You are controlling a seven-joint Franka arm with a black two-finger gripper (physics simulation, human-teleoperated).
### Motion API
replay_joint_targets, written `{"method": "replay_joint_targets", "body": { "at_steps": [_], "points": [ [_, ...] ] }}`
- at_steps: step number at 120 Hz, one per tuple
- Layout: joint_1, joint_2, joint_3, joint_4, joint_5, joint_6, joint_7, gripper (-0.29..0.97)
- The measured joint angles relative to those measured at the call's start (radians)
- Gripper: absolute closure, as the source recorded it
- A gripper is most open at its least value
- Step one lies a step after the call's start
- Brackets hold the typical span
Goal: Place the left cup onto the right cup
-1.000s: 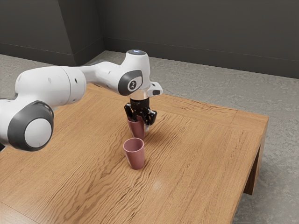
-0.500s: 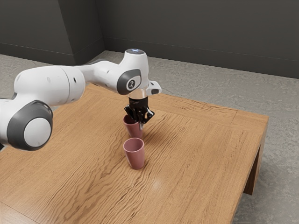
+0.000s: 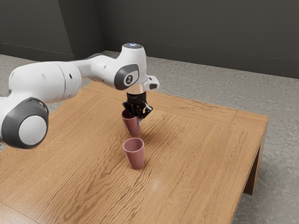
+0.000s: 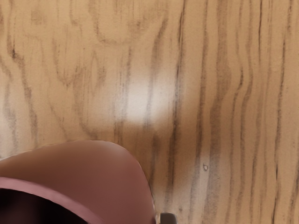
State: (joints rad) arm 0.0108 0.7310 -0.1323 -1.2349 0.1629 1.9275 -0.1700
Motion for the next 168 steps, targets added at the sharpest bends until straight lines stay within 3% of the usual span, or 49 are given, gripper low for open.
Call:
{"method": "replay_joint_targets", "body": {
  "at_steps": [113,168],
  "points": [
    [-0.029,-0.234,0.000,-0.164,0.000,-0.001,-0.013,0.78],
    [-0.051,-0.289,-0.004,-0.205,-0.001,-0.001,-0.027,0.78]
  ]
}}
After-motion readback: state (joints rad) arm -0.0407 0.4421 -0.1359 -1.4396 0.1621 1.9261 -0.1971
